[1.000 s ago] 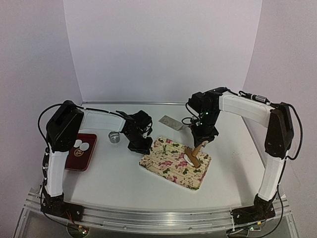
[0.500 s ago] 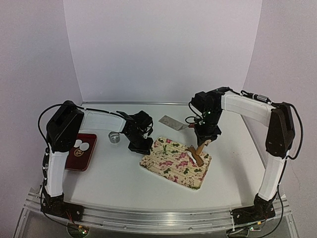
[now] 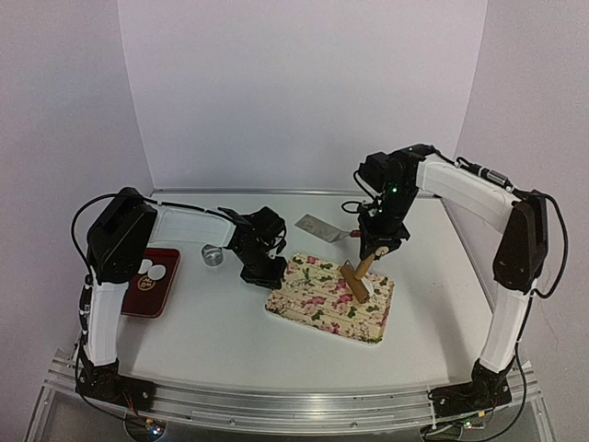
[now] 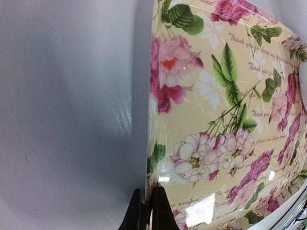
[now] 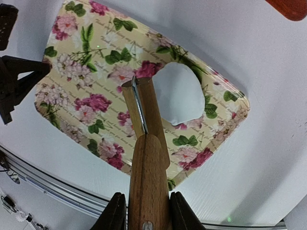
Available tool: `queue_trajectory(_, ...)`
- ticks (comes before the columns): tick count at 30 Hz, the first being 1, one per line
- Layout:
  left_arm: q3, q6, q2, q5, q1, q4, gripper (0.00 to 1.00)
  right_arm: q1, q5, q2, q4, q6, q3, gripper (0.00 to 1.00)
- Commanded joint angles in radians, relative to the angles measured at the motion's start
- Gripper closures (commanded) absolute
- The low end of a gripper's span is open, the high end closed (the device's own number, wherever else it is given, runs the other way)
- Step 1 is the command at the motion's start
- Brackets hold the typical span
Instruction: Roll out the dumpling wrappers from the dough
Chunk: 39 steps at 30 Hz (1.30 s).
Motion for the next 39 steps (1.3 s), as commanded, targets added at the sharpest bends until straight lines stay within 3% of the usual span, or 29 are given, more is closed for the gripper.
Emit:
queue_trajectory(1, 0.017, -0.009, 0.018, -0.019, -0.004, -0.010, 1.00, 0.025, -0.054, -0.060, -0.025, 0.042, 0.055, 1.00)
queue_trajectory(13, 0.012, 0.004, 0.011, -0.020, -0.004, -0.007, 1.00, 0.027, 0.121, 0.032, -0.015, 0.059, 0.073, 1.00)
queue_trajectory(25, 0.007, 0.014, 0.007, -0.015, -0.004, -0.005, 1.00, 0.028, 0.129, 0.088, 0.009, 0.036, 0.068, 1.00)
queue_trajectory(39, -0.003, 0.011, 0.003, -0.015, -0.004, 0.003, 1.00, 0.031, 0.078, 0.101, 0.088, 0.029, -0.066, 1.00)
